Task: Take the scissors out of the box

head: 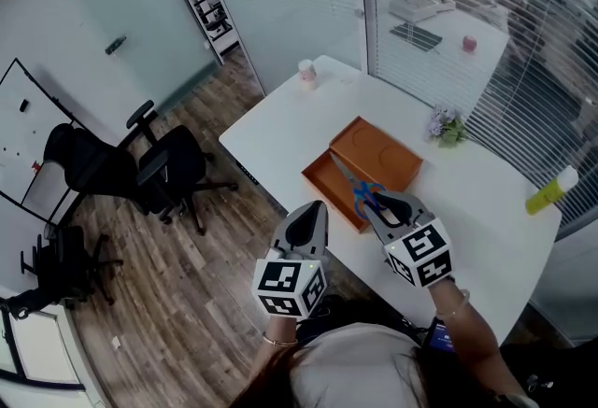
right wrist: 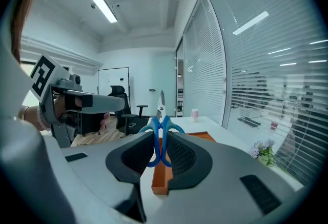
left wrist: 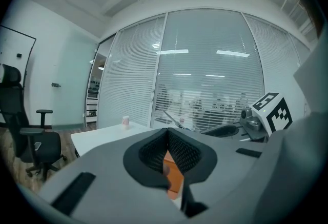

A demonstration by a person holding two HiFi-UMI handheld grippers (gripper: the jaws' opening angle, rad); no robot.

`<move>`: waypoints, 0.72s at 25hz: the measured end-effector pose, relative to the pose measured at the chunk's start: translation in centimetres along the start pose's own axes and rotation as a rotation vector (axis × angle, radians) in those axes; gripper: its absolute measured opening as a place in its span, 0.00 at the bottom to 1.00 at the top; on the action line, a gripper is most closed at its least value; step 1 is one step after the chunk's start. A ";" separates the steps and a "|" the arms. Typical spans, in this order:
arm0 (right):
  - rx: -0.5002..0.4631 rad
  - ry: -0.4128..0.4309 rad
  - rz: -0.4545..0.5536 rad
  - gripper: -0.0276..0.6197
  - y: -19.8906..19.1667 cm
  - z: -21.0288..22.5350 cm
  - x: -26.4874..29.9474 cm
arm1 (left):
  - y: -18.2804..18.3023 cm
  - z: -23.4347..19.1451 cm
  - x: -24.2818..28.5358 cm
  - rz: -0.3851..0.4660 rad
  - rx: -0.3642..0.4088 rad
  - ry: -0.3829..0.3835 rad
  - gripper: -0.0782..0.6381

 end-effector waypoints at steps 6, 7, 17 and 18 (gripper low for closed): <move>-0.006 -0.028 0.020 0.21 0.8 -0.4 -0.5 | 0.4 0.0 -0.5 0.009 0.016 -0.025 0.14; -0.007 -0.036 0.022 0.21 0.9 -0.5 -0.6 | 0.4 0.0 -0.6 0.009 0.018 -0.030 0.13; -0.017 -0.097 0.047 0.21 2.0 -2.1 -0.7 | 1.0 -1.6 -1.1 0.024 0.021 -0.081 0.13; -0.017 -0.104 0.050 0.21 2.1 -2.2 -0.6 | 1.0 -1.7 -1.0 0.024 0.019 -0.085 0.13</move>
Point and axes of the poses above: the fingertips, and each gripper's own axes: x forward along the fingers, z to its right, y out of its top, the point moved 4 cm from there along -x, backward along the fingers, and after that the axes turned 1 degree about -z, right-handed, at the moved point
